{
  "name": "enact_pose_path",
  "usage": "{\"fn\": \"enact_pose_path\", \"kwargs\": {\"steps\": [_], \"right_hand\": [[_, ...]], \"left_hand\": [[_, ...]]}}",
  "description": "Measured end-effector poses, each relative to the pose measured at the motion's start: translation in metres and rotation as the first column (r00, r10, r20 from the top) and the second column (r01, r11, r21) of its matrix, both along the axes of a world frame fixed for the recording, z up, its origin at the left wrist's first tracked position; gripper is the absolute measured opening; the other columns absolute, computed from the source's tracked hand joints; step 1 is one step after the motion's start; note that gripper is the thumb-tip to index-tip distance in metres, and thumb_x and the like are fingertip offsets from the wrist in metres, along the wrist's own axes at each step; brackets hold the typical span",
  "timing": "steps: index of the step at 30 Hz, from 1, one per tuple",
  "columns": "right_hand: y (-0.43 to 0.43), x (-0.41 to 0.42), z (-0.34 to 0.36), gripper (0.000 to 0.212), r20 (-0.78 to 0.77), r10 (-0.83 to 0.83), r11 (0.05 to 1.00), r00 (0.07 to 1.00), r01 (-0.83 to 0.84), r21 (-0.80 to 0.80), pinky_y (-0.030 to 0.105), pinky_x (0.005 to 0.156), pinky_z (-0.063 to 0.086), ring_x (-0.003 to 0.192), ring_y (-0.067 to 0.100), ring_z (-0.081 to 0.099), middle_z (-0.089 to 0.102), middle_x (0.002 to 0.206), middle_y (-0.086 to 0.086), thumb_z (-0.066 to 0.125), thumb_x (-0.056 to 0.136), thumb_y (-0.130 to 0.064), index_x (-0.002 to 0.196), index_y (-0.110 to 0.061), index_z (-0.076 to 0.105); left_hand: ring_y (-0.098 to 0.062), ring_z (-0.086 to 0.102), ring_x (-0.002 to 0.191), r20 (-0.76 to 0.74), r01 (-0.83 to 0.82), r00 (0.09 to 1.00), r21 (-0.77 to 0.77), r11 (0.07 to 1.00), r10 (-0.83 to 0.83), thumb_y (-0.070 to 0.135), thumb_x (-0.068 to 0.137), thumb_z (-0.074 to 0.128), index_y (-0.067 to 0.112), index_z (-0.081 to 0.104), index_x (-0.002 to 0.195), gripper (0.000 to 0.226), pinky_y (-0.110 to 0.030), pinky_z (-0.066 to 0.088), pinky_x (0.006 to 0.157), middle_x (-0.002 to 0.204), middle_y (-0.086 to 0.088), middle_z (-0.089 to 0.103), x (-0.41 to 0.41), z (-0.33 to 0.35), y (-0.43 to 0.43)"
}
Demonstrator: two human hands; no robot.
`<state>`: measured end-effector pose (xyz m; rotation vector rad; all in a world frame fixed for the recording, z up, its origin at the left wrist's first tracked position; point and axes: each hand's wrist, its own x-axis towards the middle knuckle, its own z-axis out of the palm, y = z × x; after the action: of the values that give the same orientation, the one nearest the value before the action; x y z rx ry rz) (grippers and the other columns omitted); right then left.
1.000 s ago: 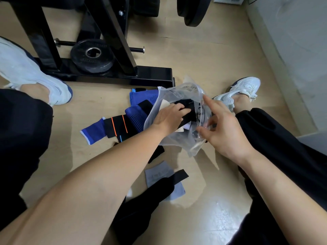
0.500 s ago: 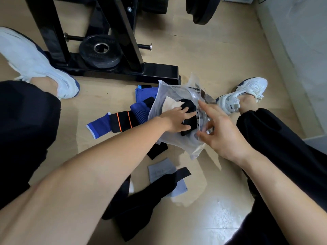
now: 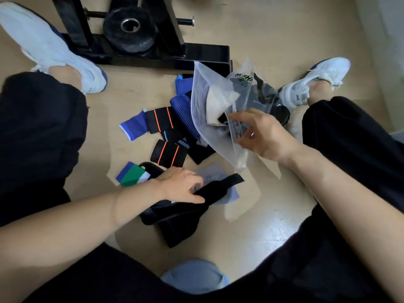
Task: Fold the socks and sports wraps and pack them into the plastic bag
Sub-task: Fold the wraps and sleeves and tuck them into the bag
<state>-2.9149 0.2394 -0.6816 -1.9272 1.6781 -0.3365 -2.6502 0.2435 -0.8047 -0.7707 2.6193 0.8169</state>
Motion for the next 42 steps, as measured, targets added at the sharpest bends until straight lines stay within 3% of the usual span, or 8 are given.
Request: {"fn": "enact_pose_path", "kwargs": {"steps": [3,6,12,17,24,30,36,42], "right_hand": [[0.004,0.004,-0.002,0.058,-0.035,0.04,0.999,0.999,-0.04,0.0,0.038,0.08,0.055,0.073,0.012,0.061,0.05,0.106,-0.008,0.077,0.082,-0.016,0.136,-0.025,0.057],[0.008,0.006,-0.001,0.055,-0.035,0.062,0.998,0.997,-0.062,-0.005,0.041,0.08,0.055,0.074,0.015,0.062,0.051,0.105,-0.004,0.076,0.083,-0.017,0.134,-0.023,0.059],[0.018,0.014,0.005,0.039,-0.064,0.137,0.987,0.988,-0.142,-0.069,0.039,0.077,0.053,0.073,0.011,0.054,0.053,0.093,-0.005,0.074,0.085,-0.024,0.123,-0.021,0.065],[0.041,0.04,0.005,0.05,0.149,0.234,0.948,0.961,-0.259,0.186,0.013,0.085,0.046,0.095,-0.003,0.06,0.065,0.116,-0.008,0.078,0.083,-0.034,0.129,-0.021,0.063],[0.062,0.059,0.008,0.01,0.264,0.236,0.911,0.935,-0.307,0.276,0.042,0.08,0.05,0.082,0.016,0.061,0.066,0.087,0.001,0.073,0.088,-0.022,0.093,-0.017,0.066],[0.074,0.046,0.024,0.004,0.423,0.073,0.937,0.903,-0.207,0.282,0.011,0.068,0.041,0.069,-0.003,0.057,0.062,0.071,-0.025,0.07,0.09,-0.004,0.088,-0.006,0.067],[0.075,0.02,0.016,0.006,0.284,-0.023,0.948,0.959,-0.069,0.31,0.015,0.062,0.041,0.063,0.0,0.052,0.062,0.071,-0.009,0.074,0.088,-0.018,0.085,-0.016,0.068],[0.07,0.01,0.016,0.015,0.248,0.012,0.856,0.969,-0.138,0.498,0.017,0.056,0.04,0.057,0.004,0.049,0.054,0.062,-0.011,0.08,0.083,-0.021,0.079,-0.015,0.067]], "left_hand": [[-0.029,0.066,0.103,0.268,0.199,0.943,0.014,0.98,-0.195,0.077,0.074,0.06,0.032,0.06,0.121,0.065,-0.035,0.044,0.071,0.112,0.0,0.071,0.005,-0.013,0.022],[-0.032,0.063,0.109,0.318,0.193,0.93,0.004,0.981,-0.184,0.046,0.093,0.062,0.031,0.064,0.119,0.031,-0.036,0.044,0.079,0.117,-0.005,0.068,0.005,-0.012,0.026],[-0.015,0.066,0.093,0.087,-0.094,0.993,0.165,0.982,0.08,0.033,0.095,0.062,0.033,0.069,0.103,0.01,-0.03,0.044,0.074,0.092,0.014,0.072,0.012,0.016,0.003],[0.006,0.057,0.08,-0.046,-0.178,0.98,0.239,0.955,0.194,0.039,0.094,0.062,0.039,0.069,0.107,0.015,-0.026,0.044,0.072,0.085,0.025,0.066,0.018,0.065,-0.003],[-0.004,0.065,0.093,-0.281,-0.238,0.894,0.36,0.902,0.348,0.024,0.093,0.069,0.034,0.072,0.099,0.011,-0.027,0.051,0.083,0.092,0.019,0.071,0.036,0.126,-0.003],[-0.013,0.064,0.082,-0.228,-0.322,0.87,0.412,0.853,0.438,0.041,0.08,0.076,0.039,0.071,0.092,0.013,-0.035,0.055,0.079,0.086,0.009,0.07,0.056,0.13,-0.012],[-0.007,0.065,0.07,-0.153,-0.373,0.872,0.407,0.834,0.465,0.023,0.084,0.081,0.032,0.07,0.077,0.015,-0.03,0.053,0.071,0.074,0.008,0.071,0.063,0.132,-0.026],[-0.019,0.067,0.076,-0.166,-0.498,0.8,0.354,0.792,0.577,0.06,0.07,0.066,0.033,0.067,0.083,0.03,-0.05,0.057,0.08,0.075,0.013,0.07,0.076,0.128,-0.043]]}}
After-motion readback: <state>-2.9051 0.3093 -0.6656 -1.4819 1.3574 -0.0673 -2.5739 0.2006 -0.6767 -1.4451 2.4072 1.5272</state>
